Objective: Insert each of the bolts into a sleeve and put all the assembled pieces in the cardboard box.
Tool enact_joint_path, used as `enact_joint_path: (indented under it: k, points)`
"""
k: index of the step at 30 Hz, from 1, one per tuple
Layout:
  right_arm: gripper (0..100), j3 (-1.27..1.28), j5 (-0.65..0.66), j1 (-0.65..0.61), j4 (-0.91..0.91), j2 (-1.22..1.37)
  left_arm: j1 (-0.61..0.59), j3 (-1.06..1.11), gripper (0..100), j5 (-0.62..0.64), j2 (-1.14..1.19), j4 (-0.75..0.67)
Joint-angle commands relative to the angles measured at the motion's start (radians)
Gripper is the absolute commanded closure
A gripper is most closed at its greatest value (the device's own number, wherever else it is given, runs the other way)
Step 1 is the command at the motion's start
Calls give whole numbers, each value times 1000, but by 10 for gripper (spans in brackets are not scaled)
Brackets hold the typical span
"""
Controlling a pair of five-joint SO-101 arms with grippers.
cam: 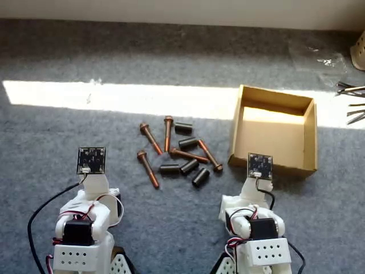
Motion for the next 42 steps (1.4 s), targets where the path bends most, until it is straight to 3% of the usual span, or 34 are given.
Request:
enact_joint_path:
  k: [1, 10, 12, 18, 25, 31, 37, 42]
  points:
    - [993, 71, -11, -16, -12, 1, 13, 24, 993, 2, 2, 3]
    - [993, 71, -9, -13, -102, -1, 7, 19, 990, -5, -1, -2]
    - [993, 71, -9, -13, -139, -1, 13, 19, 989, -21, -1, -63]
    - [991, 71, 0, -13, -168, -1, 10, 19, 989, -348, -1, -227]
    - [991, 71, 362, -13, -168, -1, 5, -44, 989, -353, -1, -276]
    - [991, 70, 588, -12, -166, -1, 4, -139, 990, -356, 2, -275]
    - [991, -22, 651, 36, -156, -1, -24, -151, 991, -356, 2, -279]
    - [991, -257, 654, 145, -1, 4, -127, -271, 990, -356, 4, -232]
